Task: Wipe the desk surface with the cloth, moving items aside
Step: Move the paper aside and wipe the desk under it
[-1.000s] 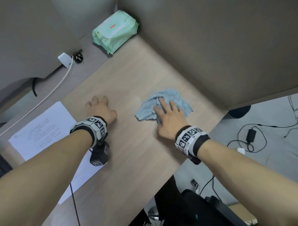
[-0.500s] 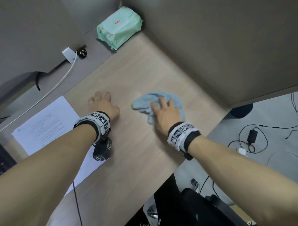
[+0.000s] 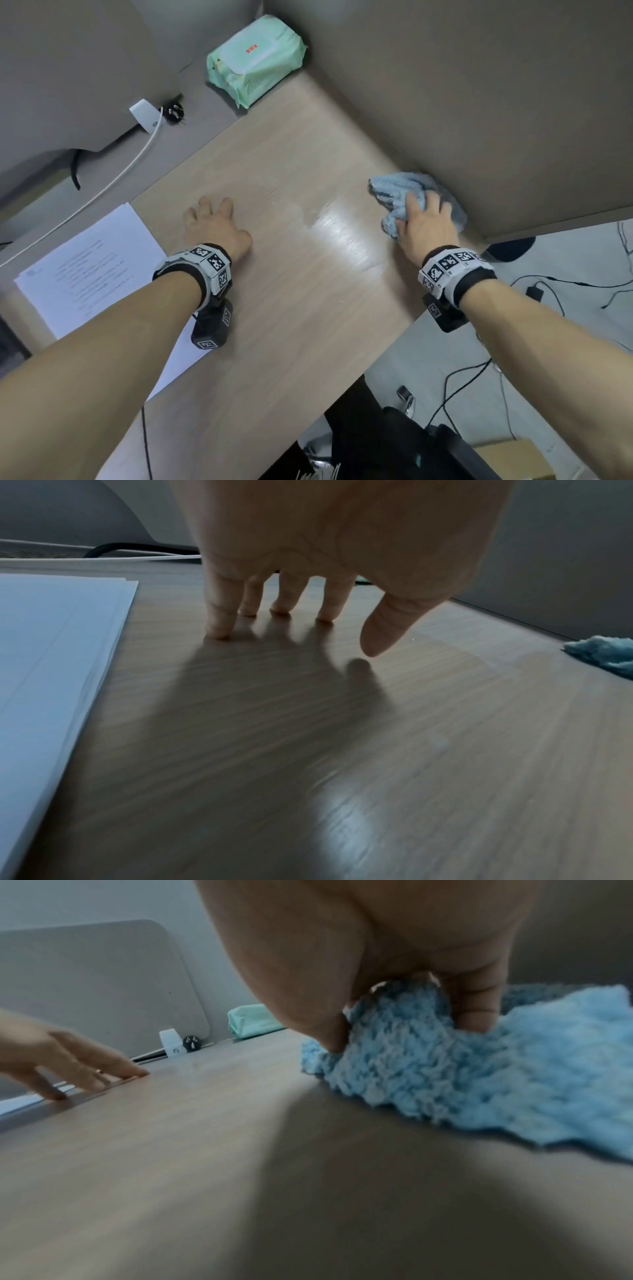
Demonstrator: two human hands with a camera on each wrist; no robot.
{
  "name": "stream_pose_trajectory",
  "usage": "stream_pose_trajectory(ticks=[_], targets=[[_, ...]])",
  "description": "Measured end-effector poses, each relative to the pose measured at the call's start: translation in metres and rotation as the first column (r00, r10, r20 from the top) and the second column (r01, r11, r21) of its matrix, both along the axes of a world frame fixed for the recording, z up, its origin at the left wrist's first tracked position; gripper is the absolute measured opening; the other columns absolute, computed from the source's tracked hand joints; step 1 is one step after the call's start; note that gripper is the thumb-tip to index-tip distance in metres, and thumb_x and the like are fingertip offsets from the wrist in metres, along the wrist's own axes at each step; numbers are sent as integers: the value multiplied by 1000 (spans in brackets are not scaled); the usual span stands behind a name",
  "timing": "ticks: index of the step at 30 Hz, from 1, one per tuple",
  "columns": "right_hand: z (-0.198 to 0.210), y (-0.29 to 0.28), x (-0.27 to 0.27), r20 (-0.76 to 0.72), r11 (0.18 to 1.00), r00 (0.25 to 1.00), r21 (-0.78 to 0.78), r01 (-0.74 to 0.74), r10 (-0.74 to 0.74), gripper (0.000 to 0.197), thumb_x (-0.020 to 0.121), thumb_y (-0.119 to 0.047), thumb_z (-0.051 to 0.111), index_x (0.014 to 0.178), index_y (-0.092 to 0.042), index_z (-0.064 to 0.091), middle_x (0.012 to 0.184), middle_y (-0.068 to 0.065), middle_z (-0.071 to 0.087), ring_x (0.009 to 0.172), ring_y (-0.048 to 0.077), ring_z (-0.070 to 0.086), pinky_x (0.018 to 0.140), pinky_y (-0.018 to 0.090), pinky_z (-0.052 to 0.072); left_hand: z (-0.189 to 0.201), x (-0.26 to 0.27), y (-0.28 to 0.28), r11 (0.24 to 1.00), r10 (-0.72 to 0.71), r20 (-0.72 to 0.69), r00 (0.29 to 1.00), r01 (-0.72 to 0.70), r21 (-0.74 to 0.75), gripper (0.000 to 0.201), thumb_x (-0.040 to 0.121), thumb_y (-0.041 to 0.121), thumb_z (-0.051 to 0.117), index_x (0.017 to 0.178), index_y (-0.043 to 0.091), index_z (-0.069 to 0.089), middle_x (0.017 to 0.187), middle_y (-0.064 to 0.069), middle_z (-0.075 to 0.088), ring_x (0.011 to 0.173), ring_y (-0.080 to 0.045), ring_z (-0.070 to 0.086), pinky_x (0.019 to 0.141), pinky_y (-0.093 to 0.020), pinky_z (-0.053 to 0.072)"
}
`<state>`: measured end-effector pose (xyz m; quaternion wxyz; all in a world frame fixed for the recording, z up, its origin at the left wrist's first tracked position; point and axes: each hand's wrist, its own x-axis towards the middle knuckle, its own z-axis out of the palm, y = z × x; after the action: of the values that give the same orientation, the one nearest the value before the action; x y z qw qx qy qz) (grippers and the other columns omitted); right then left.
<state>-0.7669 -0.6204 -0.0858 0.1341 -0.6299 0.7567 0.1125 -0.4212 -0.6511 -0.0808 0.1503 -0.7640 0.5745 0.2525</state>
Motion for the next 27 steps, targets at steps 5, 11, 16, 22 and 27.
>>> stream_pose_trajectory(ticks=[5, 11, 16, 22, 27], targets=[[-1, -52, 30, 1, 994, 994, -13, -106, 106, 56, 87, -20, 60, 138, -10, 38, 144, 20, 33, 119, 42, 39, 88, 50, 44, 5, -1, 2, 999, -28, 44, 999, 26, 31, 74, 84, 38, 50, 150, 32, 17, 161, -6, 9, 145, -38, 11, 115, -47, 22], [-3, -75, 129, 96, 822, 820, 31, -569, 564, 58, 93, -33, 54, 146, -18, 35, 160, 9, 18, 139, 46, 23, 108, 59, 30, 16, -5, 2, 998, 21, 15, 1000, -22, 58, 82, 83, 26, 56, 152, 33, 15, 163, -4, 3, 147, -35, 8, 117, -43, 21], [-7, -23, 137, 186, 594, 595, 68, -802, 782, 60, 99, -27, 48, 154, -25, 24, 166, 3, 5, 149, 44, 2, 117, 64, 11, 23, 4, 0, 994, 11, -35, 999, -7, 106, 85, 82, 23, 57, 153, 35, 13, 164, -1, 1, 148, -32, 4, 118, -40, 15], [-2, -97, 82, 114, 861, 867, 108, -497, 486, 68, 95, -27, 52, 155, -33, 19, 166, 0, 1, 149, 43, 5, 117, 62, 16, 16, 15, 0, 998, -7, -16, 1000, 8, 68, 81, 78, 18, 54, 147, 46, 21, 159, 8, 10, 141, -30, 13, 106, -42, 37], [-1, -131, 150, 131, 896, 902, 123, -426, 411, 59, 97, -28, 48, 151, -24, 23, 165, 2, 0, 148, 47, 2, 115, 66, 13, 10, 20, 2, 999, -43, -13, 999, 43, 30, 82, 75, 20, 55, 145, 47, 22, 157, 6, 13, 136, -32, 17, 105, -46, 34]])
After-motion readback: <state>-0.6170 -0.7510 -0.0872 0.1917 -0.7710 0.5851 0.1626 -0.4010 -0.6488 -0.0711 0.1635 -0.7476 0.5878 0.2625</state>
